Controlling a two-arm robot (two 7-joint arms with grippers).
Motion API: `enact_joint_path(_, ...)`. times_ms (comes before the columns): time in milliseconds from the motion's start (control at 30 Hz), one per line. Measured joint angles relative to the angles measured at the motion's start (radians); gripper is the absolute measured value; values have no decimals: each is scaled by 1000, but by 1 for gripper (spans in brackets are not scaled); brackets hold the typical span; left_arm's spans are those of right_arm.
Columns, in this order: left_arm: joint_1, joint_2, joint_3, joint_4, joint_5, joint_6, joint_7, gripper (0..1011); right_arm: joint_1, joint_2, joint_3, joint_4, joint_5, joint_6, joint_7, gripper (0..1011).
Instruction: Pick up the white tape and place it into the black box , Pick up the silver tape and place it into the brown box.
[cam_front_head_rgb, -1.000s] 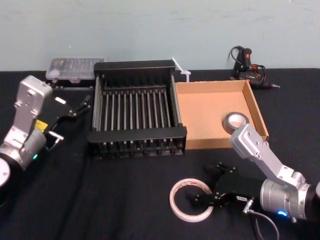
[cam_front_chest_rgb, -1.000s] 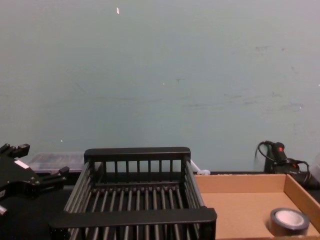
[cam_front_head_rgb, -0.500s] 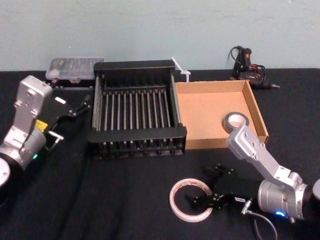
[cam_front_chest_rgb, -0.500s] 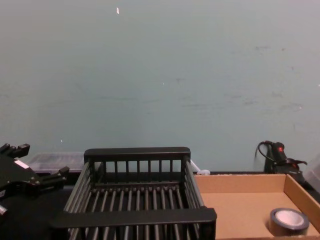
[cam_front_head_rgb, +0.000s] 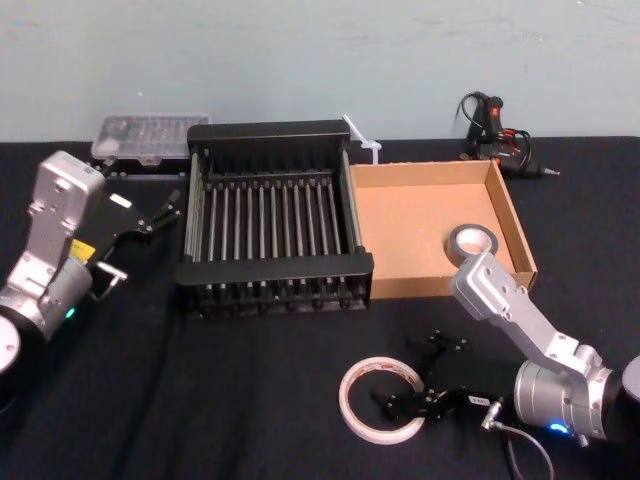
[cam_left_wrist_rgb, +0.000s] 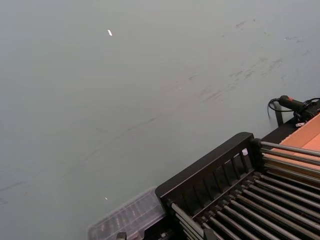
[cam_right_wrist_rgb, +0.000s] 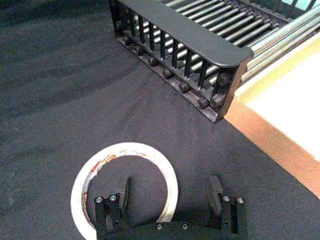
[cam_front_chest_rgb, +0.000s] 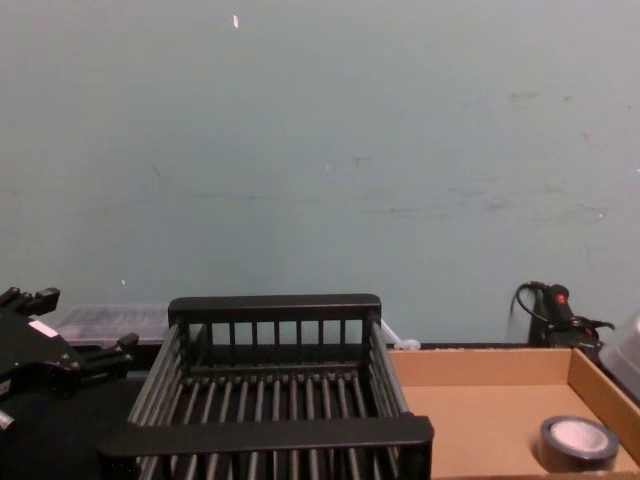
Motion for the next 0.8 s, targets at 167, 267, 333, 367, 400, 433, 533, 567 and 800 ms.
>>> enact_joint_path(167,0,0,0,0,0,0,0,1001,1,-1,-2,1,-2,6,0,1002)
enact_joint_path(267,0,0,0,0,0,0,0,1001,1,-3,-2,1,-3,7,-1,1002)
enact_joint_path(333,0,0,0,0,0,0,0,1001,1,-3,-2,1,-3,7,-1,1003)
enact_joint_path(367,0,0,0,0,0,0,0,1001,1,-3,-2,1,-3,7,-1,1002)
enact_joint_path(400,0,0,0,0,0,0,0,1001,1,-3,-2,1,-3,7,-1,1003)
enact_joint_path(433,0,0,0,0,0,0,0,1002,1,-3,-2,1,-3,7,-1,1002)
enact_joint_path(533,0,0,0,0,0,0,0,1001,1,-3,-2,1,-3,8,-1,1003)
enact_joint_path(567,0,0,0,0,0,0,0,1001,1,-2,-2,1,-3,8,-1,1002)
enact_joint_path(800,0,0,0,0,0,0,0,1001,1,-2,-2,1,-2,8,-1,1002)
